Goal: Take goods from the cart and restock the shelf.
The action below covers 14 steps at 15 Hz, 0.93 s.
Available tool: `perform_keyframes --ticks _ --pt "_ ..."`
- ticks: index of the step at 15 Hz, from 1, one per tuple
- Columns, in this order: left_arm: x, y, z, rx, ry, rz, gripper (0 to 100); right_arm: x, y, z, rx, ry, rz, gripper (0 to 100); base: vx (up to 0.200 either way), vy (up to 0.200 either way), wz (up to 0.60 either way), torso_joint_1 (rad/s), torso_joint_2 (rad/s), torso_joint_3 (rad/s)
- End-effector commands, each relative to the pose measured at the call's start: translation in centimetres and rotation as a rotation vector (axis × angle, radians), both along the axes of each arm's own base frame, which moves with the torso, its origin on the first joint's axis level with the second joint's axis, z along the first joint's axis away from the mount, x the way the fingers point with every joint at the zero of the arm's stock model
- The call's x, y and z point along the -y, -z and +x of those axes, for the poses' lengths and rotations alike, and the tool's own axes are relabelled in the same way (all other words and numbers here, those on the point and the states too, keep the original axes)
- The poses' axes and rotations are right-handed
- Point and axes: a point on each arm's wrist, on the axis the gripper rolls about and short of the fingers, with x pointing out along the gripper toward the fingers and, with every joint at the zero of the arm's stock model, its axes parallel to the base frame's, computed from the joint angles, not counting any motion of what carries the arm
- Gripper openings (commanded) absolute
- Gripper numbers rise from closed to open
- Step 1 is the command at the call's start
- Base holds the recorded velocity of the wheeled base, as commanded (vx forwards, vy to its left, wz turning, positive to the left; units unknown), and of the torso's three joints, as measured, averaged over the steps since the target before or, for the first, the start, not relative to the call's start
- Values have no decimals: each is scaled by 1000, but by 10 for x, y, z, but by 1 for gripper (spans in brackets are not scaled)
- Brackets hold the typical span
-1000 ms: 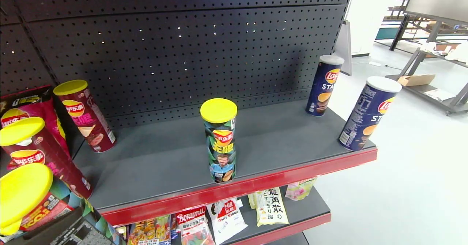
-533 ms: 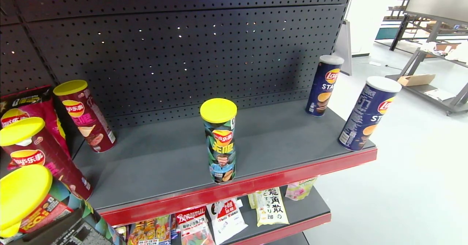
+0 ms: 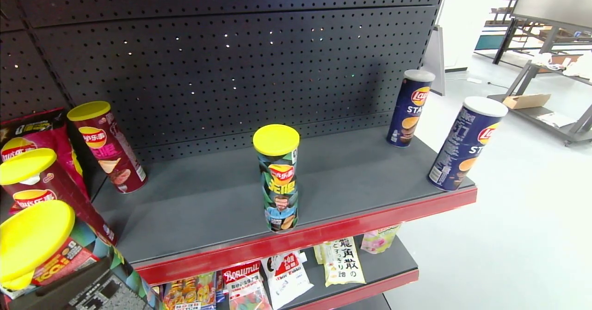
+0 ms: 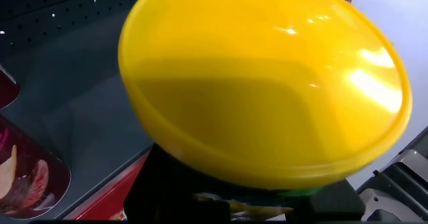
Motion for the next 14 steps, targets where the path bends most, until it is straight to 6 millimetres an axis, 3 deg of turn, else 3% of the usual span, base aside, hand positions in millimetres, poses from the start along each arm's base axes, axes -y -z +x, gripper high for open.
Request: perform_keyframes --ticks 1,5,9,14 --pt "2 2 6 -33 22 1 0 0 1 0 -1 -1 3 100 0 0 0 0 0 0" --pt "6 3 16 -73 67 5 0 0 1 0 -1 -3 4 100 0 0 0 0 0 0" --pt "12 -2 65 -17 75 4 0 0 1 0 -1 -3 4 100 0 0 0 0 0 0" --pt "36 1 107 6 150 12 0 0 1 0 -1 -3 4 100 0 0 0 0 0 0"
